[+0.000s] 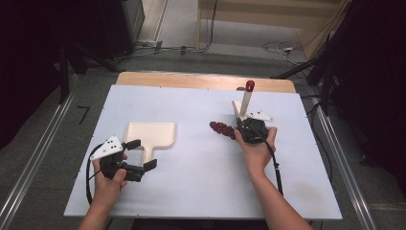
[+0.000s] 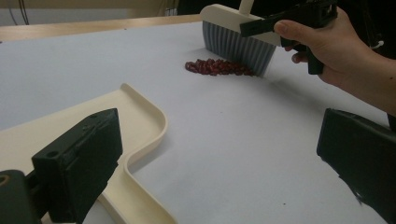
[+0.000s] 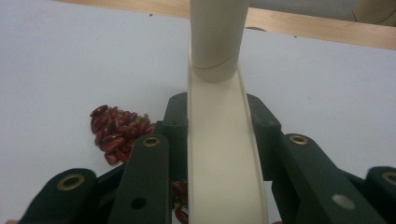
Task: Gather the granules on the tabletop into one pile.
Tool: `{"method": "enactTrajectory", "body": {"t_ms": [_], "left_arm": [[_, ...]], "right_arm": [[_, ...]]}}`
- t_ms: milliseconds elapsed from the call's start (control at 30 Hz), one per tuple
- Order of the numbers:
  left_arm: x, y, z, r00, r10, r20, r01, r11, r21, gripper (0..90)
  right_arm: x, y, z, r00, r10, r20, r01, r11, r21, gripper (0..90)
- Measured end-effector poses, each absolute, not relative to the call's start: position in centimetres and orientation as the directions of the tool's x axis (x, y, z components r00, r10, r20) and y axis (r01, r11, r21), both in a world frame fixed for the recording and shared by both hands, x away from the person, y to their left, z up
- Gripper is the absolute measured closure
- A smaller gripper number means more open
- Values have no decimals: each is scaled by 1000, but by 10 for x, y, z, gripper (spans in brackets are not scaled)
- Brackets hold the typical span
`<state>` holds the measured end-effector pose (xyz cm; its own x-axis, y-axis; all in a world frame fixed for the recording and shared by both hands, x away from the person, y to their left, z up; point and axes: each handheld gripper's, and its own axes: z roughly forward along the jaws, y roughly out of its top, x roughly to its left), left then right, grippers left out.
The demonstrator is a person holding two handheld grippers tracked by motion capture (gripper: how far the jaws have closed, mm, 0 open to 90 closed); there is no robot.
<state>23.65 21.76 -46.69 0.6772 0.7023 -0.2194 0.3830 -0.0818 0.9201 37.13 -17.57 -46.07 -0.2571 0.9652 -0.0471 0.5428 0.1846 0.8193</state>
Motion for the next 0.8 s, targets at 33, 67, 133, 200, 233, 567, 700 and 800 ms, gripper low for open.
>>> {"method": "enactTrajectory", "body": {"t_ms": [33,67,133,200,233,567,700,800], "left_arm": [[236,218,-467,677,703,-220,384,-82,920,6],[236,218,-467,677,703,-219,383,-82,920,6],[236,218,-467,677,702,-220,382,-80,921,6],[236,218,-467,677,702,-219,382,-80,921,6],[236,218,-467,677,702,-219,381,-80,921,6],[237,217,-467,680,700,-218,381,-83,921,6],[237,217,-467,680,699,-220,382,-83,920,6],[237,216,-467,679,700,-220,383,-83,920,6]], "right_arm": [[371,-174,-461,-261,964,-45,543,185,819,652],[371,-173,-461,-265,963,-51,540,192,820,652],[371,-170,-461,-273,961,-48,539,194,820,652],[372,-168,-460,-283,958,-45,537,197,820,652],[372,-167,-460,-287,957,-43,535,198,821,652],[373,-169,-459,-315,949,-13,537,189,822,652],[374,-172,-457,-354,935,3,536,200,820,652],[373,-174,-456,-380,925,-10,532,228,816,652]]}}
